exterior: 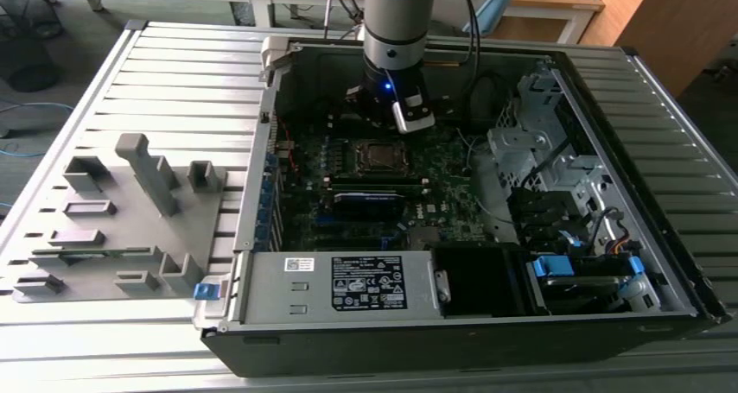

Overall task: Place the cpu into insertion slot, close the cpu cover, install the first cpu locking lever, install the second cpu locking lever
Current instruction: 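Install the first cpu locking lever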

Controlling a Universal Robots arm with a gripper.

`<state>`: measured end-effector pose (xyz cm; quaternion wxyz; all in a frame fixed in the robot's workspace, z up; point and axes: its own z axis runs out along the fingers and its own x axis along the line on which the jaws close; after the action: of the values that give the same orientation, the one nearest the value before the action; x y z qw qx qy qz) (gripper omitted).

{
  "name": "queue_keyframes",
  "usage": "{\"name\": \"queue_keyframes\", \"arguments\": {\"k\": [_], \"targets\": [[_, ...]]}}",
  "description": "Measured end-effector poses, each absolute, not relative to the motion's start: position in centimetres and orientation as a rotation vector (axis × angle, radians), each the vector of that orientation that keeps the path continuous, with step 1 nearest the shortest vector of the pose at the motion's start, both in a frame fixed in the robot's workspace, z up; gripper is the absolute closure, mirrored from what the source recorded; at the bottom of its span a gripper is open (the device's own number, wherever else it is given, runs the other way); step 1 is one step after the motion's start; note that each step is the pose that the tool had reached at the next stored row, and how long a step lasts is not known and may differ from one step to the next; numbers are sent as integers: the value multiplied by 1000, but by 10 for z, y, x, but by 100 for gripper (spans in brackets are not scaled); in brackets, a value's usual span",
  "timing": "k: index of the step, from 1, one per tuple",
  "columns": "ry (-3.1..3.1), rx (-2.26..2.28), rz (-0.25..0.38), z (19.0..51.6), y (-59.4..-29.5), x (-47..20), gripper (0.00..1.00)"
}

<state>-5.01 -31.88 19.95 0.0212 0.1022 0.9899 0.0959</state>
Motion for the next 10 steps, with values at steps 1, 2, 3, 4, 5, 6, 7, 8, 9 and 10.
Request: {"name": "queue_keyframes", "arguments": {"k": [1,2,3,4,5,6,7,8,9,10], "targets": [[3068,318,297,199,-319,-50,90],[3066,318,297,199,-319,-51,90],[3063,317,298,199,-319,-51,90],[3061,316,298,199,-319,-51,90],[3059,315,298,199,-319,-51,90],[3057,315,298,198,-319,-51,90],[3056,315,298,198,-319,-51,90],[3056,315,298,198,-320,-51,90],[3055,315,298,198,-320,-51,90],[3055,315,298,198,-320,-51,90]]}}
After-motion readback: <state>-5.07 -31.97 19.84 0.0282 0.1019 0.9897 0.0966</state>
